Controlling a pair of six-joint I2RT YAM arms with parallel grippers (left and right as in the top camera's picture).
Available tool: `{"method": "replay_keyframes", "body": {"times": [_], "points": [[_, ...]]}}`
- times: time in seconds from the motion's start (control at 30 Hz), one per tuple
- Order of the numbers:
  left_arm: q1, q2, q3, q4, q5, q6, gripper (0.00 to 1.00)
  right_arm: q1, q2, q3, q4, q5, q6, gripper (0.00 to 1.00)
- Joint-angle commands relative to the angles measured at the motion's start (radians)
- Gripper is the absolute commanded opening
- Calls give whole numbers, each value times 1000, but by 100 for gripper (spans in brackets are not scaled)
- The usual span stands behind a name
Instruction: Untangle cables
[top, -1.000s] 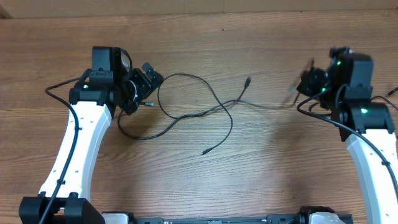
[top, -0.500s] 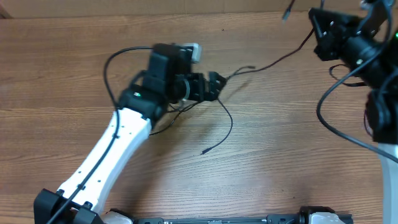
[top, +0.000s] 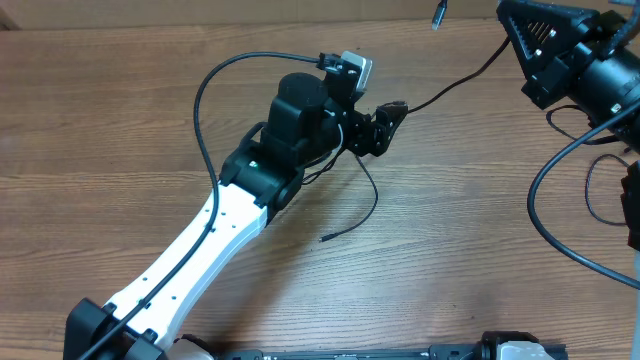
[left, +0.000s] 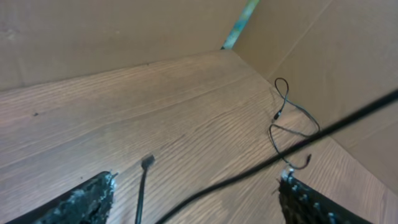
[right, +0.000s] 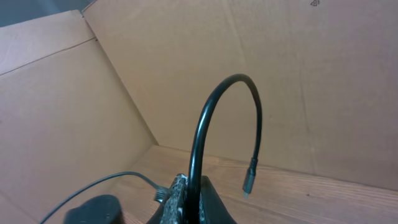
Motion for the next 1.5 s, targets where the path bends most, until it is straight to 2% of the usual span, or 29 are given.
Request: {"method": "replay_keyframes", "body": {"times": [0.0, 0.27, 0.53, 0.77, 0.8, 0.87, 0.93, 1.17, 1.2, 1.37, 1.47], "points": [[-23, 69, 8, 33, -17, 6, 82, -3, -13, 37, 3, -20, 15, 4], [-99, 236, 8, 188, -10, -17, 80, -3, -13, 37, 26, -27, 21, 5], [-116, 392, 8, 38, -47, -16, 75, -18, -12, 60, 150, 10, 19, 8], [-117, 415, 8, -134, -47, -15, 68, -131, -11, 101, 248, 138, 22, 4], [-117, 415, 8, -150, -47, -15, 65, -146, -11, 101, 236, 138, 22, 4], [-114, 415, 8, -173, -63, -15, 56, -167, -4, 101, 185, 138, 22, 6], [-106, 415, 8, -193, -102, -14, 49, -177, 8, 101, 121, 138, 22, 13], [-37, 381, 11, -290, -122, -8, 42, -177, 66, 101, -106, 146, 21, 46], [-22, 365, 11, -310, -122, -8, 42, -177, 80, 101, -147, 146, 21, 49], [75, 214, 12, -408, -122, -8, 62, -165, 182, 100, -412, 145, 21, 53], [129, 116, 12, -439, -122, -17, 63, -124, 270, 96, -560, 145, 2, 56]]}}
